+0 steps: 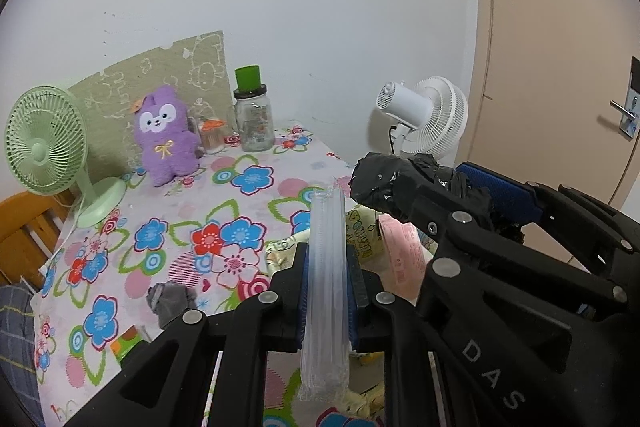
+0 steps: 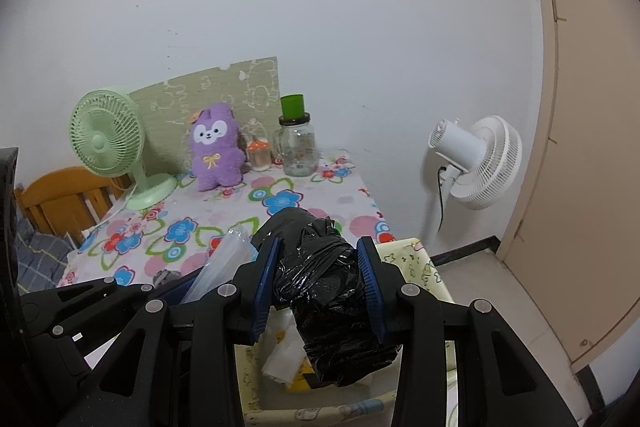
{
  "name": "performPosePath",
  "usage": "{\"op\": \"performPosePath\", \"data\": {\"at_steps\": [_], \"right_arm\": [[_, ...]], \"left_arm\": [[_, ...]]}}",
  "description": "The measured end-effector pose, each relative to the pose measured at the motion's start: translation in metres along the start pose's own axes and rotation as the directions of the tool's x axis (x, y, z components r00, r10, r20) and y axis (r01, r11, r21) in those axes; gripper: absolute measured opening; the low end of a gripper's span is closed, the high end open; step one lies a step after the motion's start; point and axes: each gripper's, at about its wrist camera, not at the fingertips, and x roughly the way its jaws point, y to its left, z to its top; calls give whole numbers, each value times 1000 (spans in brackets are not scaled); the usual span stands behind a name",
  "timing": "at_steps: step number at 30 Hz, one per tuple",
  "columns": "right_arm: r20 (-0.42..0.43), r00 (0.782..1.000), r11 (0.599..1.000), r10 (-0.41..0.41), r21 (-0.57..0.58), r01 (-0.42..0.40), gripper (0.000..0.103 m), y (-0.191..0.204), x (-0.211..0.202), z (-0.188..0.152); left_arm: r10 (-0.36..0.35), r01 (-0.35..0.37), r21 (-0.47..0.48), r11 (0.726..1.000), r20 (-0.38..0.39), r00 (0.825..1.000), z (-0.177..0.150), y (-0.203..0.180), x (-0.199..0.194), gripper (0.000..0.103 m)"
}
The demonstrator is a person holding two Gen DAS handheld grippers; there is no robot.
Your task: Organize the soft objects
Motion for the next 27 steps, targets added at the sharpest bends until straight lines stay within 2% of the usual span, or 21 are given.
{"op": "performPosePath", "data": {"at_steps": [20,21,22,26,27], "right_arm": [[-70,997,997,-41,55,45,43,-39,42,-9],[-74,996,997,-42,56,46,43,-40,44,-10],[-77,996,997,-45,56,49,43,-41,46,-11],[-93,994,997,-49,59,54,43,-44,52,-14],[-100,994,997,-49,59,55,43,-45,54,-16]], "left_arm": [[-44,42,-27,999,-69,997,-1,-14,56,16],[-41,39,-29,999,-71,997,-2,-14,59,23],[-37,35,-31,999,-71,997,-2,-14,60,35],[-14,11,-36,999,-74,997,-5,-13,65,54],[-8,6,-36,999,-77,997,-6,-13,65,61]]}}
